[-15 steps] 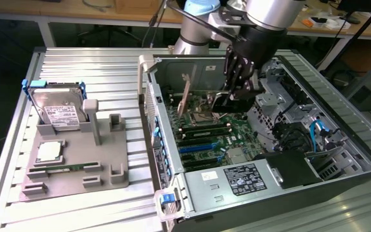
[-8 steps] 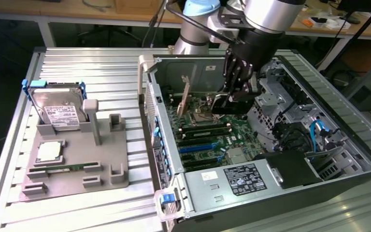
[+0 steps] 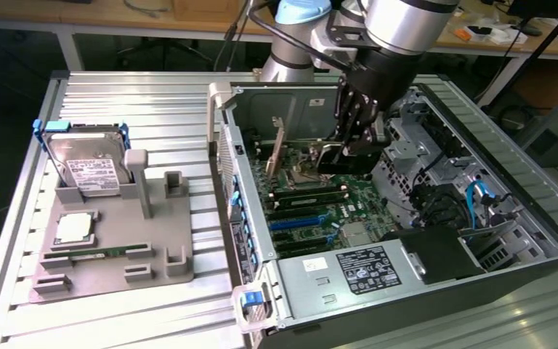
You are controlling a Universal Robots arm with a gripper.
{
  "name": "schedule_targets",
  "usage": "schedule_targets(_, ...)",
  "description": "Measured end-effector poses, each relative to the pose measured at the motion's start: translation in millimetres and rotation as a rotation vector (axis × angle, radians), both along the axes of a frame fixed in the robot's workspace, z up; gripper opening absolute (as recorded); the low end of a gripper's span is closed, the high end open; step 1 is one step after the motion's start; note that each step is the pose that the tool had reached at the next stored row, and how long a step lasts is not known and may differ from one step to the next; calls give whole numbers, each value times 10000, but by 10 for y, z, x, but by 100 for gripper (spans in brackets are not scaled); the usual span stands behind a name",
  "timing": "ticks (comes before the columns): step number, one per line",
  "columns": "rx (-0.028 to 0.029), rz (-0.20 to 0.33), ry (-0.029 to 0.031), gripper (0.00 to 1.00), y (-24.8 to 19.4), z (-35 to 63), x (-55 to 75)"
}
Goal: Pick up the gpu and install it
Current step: 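Insert the gpu into the slot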
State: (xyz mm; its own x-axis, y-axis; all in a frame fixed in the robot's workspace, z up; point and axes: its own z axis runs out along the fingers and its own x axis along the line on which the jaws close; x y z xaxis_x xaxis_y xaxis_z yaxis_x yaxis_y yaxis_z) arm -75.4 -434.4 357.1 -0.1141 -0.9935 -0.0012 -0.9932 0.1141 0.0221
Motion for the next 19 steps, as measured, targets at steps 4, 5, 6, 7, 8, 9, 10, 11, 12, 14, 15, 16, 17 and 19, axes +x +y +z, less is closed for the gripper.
schedule_targets(4, 0, -1, 0, 27, 1, -38, 0)
schedule_targets(5, 0, -1, 0, 27, 1, -45, 0)
schedule_targets(6, 0, -1, 0, 27, 0, -57, 0)
schedule_targets(7, 1, 6, 0, 27, 1, -76, 0)
schedule_targets(8, 1, 24, -1, 27, 1, -90, 0)
schedule_targets(9, -1, 91, 0, 27, 1, -109, 0)
schedule_targets(10, -2, 162, 0, 27, 0, -123, 0)
schedule_targets(11, -4, 254, 0, 27, 1, -137, 0)
schedule_targets(12, -7, 328, 0, 27, 0, -149, 0)
schedule_targets(14, -7, 498, 0, 27, 0, -179, 0)
schedule_targets(15, -6, 567, 0, 27, 1, -191, 0)
schedule_targets(16, -7, 624, -1, 27, 0, -204, 0)
schedule_targets(17, -7, 651, -3, 27, 1, -219, -1)
schedule_targets(19, -6, 667, -8, 27, 0, -244, -5)
